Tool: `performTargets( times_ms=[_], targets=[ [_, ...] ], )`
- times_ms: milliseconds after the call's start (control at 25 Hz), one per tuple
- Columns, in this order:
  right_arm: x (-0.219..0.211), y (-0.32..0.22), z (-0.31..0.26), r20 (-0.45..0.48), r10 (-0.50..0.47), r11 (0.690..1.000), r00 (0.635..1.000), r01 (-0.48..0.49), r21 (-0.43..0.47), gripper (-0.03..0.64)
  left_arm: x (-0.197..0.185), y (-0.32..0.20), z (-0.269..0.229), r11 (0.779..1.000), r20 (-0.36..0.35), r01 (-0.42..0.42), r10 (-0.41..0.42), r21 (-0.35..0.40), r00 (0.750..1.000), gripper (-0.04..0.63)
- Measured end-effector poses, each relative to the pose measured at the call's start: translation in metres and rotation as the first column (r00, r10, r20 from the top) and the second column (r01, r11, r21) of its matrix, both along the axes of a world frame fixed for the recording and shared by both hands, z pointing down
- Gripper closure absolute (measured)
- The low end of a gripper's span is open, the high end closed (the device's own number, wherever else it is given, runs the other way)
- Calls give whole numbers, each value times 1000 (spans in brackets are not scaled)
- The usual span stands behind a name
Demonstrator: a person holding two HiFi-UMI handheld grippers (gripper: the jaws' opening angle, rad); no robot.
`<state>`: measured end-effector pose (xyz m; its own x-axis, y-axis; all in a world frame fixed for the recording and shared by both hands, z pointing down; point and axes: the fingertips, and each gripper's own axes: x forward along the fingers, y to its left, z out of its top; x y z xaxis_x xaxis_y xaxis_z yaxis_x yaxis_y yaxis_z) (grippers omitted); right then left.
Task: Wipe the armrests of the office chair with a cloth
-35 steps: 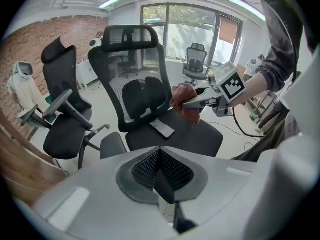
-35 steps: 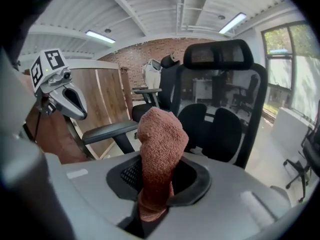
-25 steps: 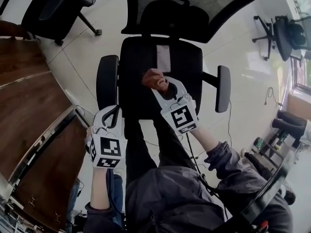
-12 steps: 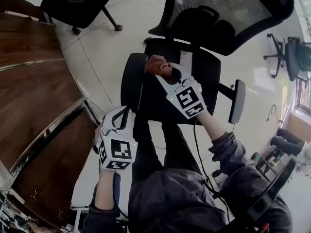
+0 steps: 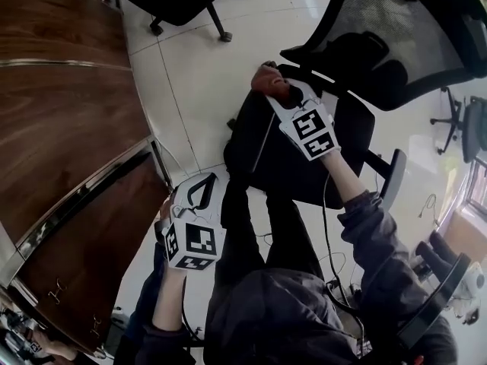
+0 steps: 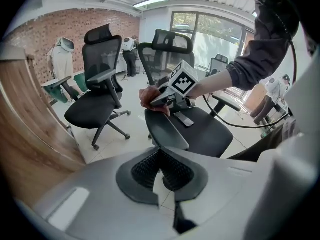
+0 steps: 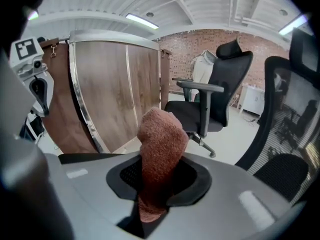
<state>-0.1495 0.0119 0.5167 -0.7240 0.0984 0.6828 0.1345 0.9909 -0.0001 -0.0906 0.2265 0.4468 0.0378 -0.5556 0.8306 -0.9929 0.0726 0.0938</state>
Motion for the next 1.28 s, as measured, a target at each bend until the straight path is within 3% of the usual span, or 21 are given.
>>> performTargets(
  times_ms=[320, 560, 720, 920, 1120, 1280],
  targets=[
    [29, 78, -12, 5, -100, 994, 995, 100, -54, 526, -6, 8, 5, 1000, -5, 11, -11, -6, 1000, 580],
    [86, 171, -25, -5, -254, 958, 967, 251, -138, 526, 0, -1, 0, 1000, -7, -7, 7, 8, 1000, 580],
    [97, 197, -31, 6, -312, 936, 950, 308, -172, 526, 4, -1, 0, 1000, -7, -18, 18, 8, 1000, 580],
    [73, 157, -18, 13, -306, 946, 952, 305, -106, 526, 6, 2, 0, 1000, -9, -24, 24, 3, 1000, 580],
    [18, 64, 4, -9, -178, 984, 984, 178, -26, 526, 5, 8, 0, 1000, -4, -21, 21, -5, 1000, 580],
    [-11, 6, 14, -40, -79, 996, 996, 81, 48, 526, 5, 14, 1, 1000, -2, -19, 19, -14, 1000, 580]
  ],
)
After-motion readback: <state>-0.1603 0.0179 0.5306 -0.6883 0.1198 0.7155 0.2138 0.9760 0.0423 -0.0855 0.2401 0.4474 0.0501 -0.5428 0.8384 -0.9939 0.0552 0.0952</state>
